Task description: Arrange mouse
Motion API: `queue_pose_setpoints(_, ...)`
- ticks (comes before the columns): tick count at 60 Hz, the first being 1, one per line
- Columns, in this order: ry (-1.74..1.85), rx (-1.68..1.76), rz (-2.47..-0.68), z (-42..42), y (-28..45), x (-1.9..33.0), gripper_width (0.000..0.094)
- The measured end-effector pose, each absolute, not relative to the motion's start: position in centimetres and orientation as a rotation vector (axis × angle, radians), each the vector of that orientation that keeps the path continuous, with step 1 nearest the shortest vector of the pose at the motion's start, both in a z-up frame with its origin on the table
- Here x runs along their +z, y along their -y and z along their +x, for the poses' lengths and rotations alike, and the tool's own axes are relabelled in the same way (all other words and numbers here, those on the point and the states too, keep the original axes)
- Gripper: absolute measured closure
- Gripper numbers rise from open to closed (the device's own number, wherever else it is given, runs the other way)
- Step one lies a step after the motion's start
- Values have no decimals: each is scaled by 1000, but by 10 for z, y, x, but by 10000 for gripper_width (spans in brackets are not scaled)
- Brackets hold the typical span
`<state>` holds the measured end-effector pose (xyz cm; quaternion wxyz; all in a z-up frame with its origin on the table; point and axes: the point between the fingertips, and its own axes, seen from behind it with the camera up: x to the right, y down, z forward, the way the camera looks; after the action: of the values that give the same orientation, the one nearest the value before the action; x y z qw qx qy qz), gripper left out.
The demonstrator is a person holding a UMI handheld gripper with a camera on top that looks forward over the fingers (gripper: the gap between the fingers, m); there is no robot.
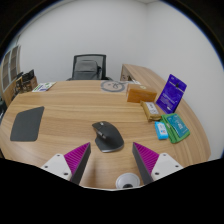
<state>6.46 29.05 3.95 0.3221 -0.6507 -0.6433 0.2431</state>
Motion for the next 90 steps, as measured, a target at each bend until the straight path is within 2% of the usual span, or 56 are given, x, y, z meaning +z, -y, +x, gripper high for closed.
queue_pose_setpoints(22,1711,632,-1720,0,-302,-3,76)
queue_pose_setpoints(46,1668,670,-1786,-47,-315,-10,93)
queue_pose_setpoints(48,1666,676,-1793,-48,-315,-10,114)
queue_pose_setpoints(52,1667,700,-1814,-51,-312,-12,213)
queue_pose_setpoints(57,1671,734,-1835,-53,-305,-14,413)
queue_pose_setpoints(68,1639,707,-1864,-52,-309,-12,579)
queue_pose_setpoints(79,1644,723,-1897,-47,-303,-6,616)
queue_pose_setpoints(85,1633,715,-1838,-48,-304,32,615)
queue_pose_setpoints(90,1625,761,-1780,-54,-289,78,617)
